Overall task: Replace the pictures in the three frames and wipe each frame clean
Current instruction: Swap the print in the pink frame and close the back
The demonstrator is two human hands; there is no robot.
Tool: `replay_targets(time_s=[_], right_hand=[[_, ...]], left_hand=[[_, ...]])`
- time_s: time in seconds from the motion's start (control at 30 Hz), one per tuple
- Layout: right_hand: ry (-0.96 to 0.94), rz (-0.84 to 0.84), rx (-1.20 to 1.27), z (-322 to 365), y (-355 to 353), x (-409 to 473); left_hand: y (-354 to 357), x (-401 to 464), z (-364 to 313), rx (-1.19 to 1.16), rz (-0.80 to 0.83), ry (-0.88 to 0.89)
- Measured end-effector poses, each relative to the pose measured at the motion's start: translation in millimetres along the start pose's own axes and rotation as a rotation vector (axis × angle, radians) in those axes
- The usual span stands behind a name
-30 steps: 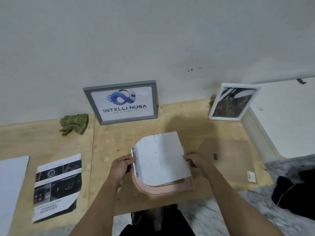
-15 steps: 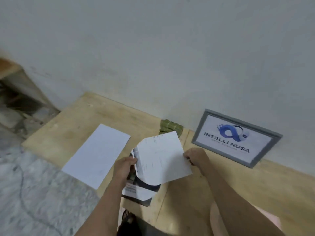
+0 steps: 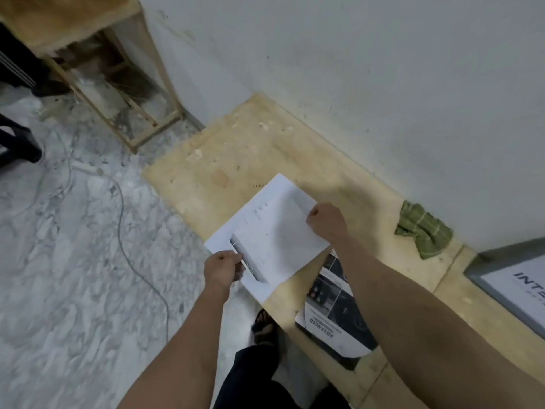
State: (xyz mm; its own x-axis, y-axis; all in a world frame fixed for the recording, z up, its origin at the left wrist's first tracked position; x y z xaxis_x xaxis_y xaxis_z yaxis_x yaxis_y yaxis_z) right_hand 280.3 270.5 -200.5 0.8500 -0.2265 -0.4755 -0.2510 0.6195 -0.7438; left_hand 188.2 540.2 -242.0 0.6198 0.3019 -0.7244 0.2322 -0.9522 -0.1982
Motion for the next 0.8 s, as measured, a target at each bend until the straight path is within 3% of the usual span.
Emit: replay_targets(time_s=[0.1,0.27,0.37,0.5,0.57,0.67,0.8], right_hand=[[-0.038,0.021,0.02,-2.4,4.8,3.2],[0.011,0.057,0.016,-48.6,-1.1,-13.4],[0.052,0.075,-0.185,-89.8,-9.1,-32.5],[0.051,0.086,-0.463,-141.0,-17.0,-62.8],[0.054,0.115,-0.495,-165.8,-13.9,-78.4],[0.018,0.086,-0.427,-187.7,-6.9,-93.3],[0.048,0.035,-0.212,-201.2,-3.9,-103.9]], left_hand=[[-8.5,0.9,4.1,0.055,0.011,0.01],[-21.0,-25.0,11.5,0.209,-0.127,0.082],[3.5,-52.1,35.1,0.184,0.015,0.039],[51.8,-98.5,94.1,0.147,0.341,-0.237],[70.7,-119.4,123.0,0.17,0.396,-0.291],[91.1,-137.1,145.7,0.048,0.35,-0.262],[94.3,-148.6,147.6,-0.027,0.129,-0.174]])
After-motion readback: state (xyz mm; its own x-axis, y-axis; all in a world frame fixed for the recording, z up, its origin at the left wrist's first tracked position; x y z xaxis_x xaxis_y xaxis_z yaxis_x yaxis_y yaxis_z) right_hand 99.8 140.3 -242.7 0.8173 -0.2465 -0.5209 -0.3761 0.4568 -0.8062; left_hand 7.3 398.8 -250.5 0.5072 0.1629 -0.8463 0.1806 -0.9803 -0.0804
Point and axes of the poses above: each hand's wrist, its own x-axis towards the middle knuckle, its own y-axis out of the palm, z = x × y, the point moved 5 cm from there along x, towards the middle knuckle, and after that the axes turned 1 degree about y, right-handed, at the moved point
